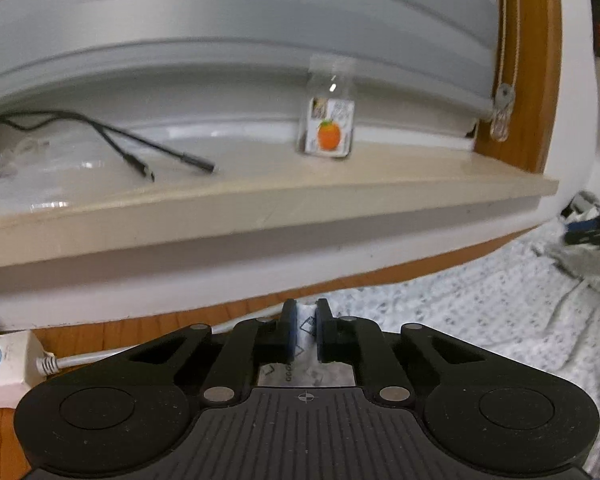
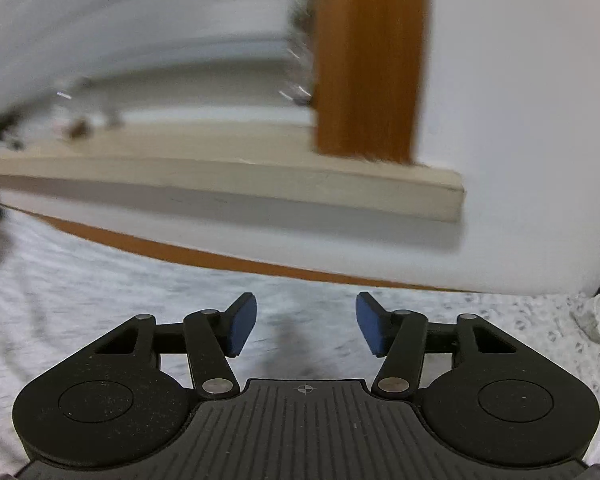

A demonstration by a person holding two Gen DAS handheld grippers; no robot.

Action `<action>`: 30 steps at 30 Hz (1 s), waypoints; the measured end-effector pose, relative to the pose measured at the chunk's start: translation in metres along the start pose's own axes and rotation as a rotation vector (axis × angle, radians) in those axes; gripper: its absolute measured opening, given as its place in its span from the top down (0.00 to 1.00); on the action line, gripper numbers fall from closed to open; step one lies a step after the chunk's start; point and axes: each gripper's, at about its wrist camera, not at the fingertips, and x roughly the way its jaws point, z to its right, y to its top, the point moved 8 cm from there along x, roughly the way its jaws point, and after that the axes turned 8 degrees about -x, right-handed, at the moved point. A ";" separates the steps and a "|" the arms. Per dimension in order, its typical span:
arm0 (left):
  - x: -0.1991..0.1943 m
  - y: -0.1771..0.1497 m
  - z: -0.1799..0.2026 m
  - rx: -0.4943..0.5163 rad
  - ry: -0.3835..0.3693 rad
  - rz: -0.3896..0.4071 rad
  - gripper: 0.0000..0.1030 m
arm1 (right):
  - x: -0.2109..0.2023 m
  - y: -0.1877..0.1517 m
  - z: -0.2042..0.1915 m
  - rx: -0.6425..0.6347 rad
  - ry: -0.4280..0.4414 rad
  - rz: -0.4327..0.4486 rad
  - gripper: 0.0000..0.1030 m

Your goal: Fold clothes

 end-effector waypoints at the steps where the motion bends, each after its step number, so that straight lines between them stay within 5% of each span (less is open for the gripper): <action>1: -0.002 0.000 0.005 0.009 -0.002 -0.005 0.90 | 0.011 0.003 0.004 -0.002 0.014 -0.007 0.46; 6: -0.014 0.000 0.024 0.054 0.004 -0.002 0.90 | 0.045 0.015 0.015 0.047 0.122 -0.033 0.46; 18: -0.036 -0.012 0.032 0.030 -0.034 -0.018 0.90 | 0.065 -0.004 0.044 -0.057 0.160 -0.076 0.38; 21: -0.031 -0.012 0.028 0.013 -0.019 -0.020 0.90 | 0.066 -0.006 0.049 -0.067 0.182 -0.063 0.53; 23: -0.028 -0.012 0.026 0.010 -0.010 -0.021 0.90 | 0.061 -0.007 0.050 -0.067 0.191 -0.060 0.88; 24: -0.027 -0.012 0.026 0.012 -0.007 -0.020 0.90 | 0.058 -0.009 0.049 -0.073 0.188 -0.063 0.94; 30: -0.029 0.000 0.028 0.005 0.016 0.040 0.91 | 0.019 -0.002 0.047 -0.156 0.065 0.002 0.96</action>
